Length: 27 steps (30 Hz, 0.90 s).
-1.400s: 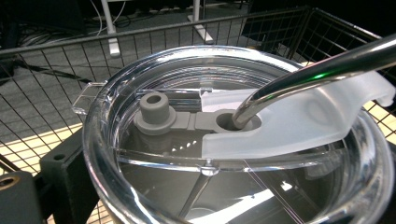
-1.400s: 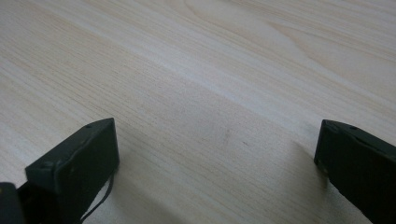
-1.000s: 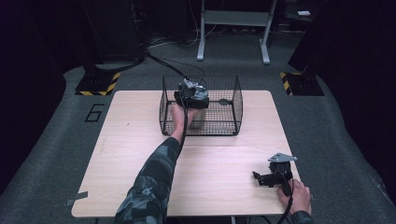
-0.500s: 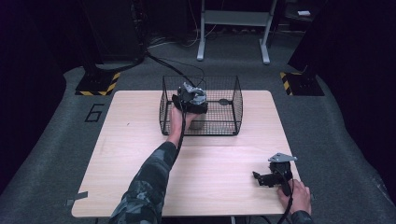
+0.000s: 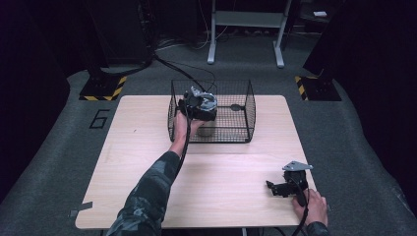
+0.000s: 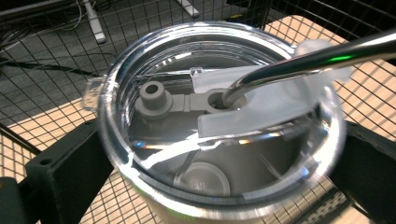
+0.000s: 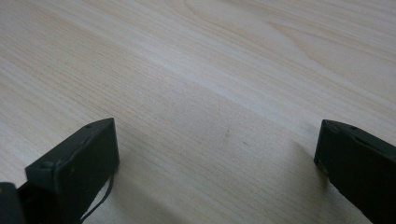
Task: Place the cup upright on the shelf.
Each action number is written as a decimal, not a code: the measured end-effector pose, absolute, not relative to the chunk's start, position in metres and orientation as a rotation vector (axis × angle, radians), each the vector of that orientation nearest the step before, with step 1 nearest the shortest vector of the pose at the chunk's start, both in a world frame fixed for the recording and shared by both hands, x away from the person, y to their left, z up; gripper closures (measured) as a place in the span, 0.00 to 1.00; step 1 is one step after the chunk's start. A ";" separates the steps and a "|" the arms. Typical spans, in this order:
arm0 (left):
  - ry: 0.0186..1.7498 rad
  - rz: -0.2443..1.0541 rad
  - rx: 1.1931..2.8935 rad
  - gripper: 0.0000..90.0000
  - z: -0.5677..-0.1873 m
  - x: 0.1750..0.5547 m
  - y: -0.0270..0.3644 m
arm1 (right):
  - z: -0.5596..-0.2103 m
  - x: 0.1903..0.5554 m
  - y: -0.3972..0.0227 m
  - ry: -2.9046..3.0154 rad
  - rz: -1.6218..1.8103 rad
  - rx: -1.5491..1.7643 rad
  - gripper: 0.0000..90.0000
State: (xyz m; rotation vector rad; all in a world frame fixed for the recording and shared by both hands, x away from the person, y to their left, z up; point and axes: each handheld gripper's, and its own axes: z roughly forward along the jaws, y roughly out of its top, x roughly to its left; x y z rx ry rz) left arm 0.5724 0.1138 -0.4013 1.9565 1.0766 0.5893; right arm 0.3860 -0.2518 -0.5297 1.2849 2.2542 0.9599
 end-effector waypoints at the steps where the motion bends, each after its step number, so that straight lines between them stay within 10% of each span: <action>1: 1.068 0.587 1.976 0.00 -0.399 0.571 0.116 | -0.530 0.386 -0.252 2.254 0.960 1.285 0.00; 27: 0.966 0.626 2.052 0.00 -0.363 0.488 0.170 | -0.530 0.386 -0.252 2.249 0.952 1.283 0.00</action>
